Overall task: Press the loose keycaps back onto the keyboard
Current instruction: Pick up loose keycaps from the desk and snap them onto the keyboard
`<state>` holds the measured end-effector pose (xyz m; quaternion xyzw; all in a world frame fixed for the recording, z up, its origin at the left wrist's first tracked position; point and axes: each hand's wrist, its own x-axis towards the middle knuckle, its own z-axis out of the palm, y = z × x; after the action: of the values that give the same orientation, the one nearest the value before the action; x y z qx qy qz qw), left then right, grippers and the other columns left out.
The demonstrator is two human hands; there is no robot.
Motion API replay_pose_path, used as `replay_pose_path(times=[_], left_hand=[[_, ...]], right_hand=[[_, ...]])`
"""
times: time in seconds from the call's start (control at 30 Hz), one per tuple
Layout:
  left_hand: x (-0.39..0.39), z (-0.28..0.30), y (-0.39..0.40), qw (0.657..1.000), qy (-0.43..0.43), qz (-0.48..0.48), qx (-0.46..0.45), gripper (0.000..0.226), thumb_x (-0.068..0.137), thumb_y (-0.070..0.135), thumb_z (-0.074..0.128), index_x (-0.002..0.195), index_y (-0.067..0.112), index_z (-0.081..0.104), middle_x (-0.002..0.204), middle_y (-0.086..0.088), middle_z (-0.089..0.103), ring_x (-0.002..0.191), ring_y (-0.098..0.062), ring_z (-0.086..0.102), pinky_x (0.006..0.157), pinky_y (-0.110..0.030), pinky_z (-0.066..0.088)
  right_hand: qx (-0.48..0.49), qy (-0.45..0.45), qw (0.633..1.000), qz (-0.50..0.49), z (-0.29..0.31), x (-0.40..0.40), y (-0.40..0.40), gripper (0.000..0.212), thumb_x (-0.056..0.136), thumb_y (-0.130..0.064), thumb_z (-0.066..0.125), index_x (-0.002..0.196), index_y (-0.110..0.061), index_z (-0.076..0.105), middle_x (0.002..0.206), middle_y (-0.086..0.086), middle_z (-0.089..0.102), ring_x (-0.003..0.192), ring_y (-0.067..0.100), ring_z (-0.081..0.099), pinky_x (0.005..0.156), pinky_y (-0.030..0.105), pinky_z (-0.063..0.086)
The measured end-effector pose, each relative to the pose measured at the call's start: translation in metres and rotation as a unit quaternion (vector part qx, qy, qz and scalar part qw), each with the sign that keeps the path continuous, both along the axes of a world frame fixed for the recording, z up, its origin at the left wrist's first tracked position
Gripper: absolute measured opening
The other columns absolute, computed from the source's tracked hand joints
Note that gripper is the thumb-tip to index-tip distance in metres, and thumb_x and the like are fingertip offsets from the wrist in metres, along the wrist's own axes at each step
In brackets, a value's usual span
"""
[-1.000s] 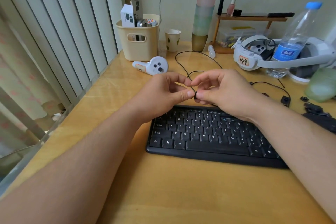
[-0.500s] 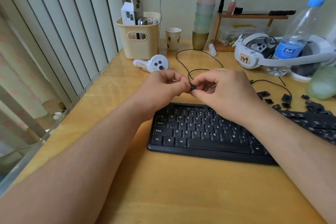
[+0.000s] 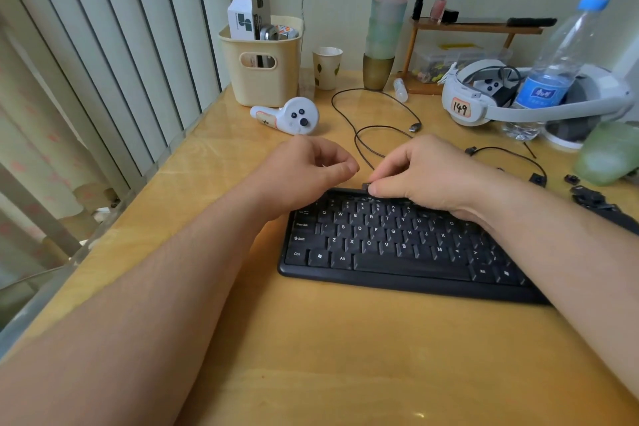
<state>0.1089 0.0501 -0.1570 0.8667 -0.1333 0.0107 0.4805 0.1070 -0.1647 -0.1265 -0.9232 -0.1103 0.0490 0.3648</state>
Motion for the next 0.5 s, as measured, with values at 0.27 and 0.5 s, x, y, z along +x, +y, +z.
replay_pose_path(times=[0.27, 0.5], left_hand=[[-0.002, 0.000, -0.005, 0.997, 0.050, -0.039, 0.041, 0.009, 0.093, 0.038, 0.075, 0.089, 0.031, 0.080, 0.082, 0.010, 0.076, 0.077, -0.004, 0.066, 0.083, -0.032, 0.058], [-0.002, -0.001, -0.006, 0.997, 0.034, -0.057, 0.047, 0.006, 0.091, 0.035, 0.077, 0.088, 0.031, 0.079, 0.082, 0.009, 0.075, 0.075, -0.003, 0.064, 0.082, -0.028, 0.056]], right_hand=[[0.010, 0.051, 0.998, -0.026, -0.006, 0.001, 0.004, 0.008, 0.077, -0.027, 0.090, 0.074, -0.029, 0.083, 0.086, -0.010, 0.075, 0.092, 0.009, 0.065, 0.081, 0.030, 0.048], [-0.077, -0.032, 0.996, 0.016, -0.004, -0.008, 0.001, 0.005, 0.087, -0.036, 0.081, 0.082, -0.037, 0.082, 0.079, -0.021, 0.072, 0.081, -0.002, 0.064, 0.070, 0.024, 0.048]])
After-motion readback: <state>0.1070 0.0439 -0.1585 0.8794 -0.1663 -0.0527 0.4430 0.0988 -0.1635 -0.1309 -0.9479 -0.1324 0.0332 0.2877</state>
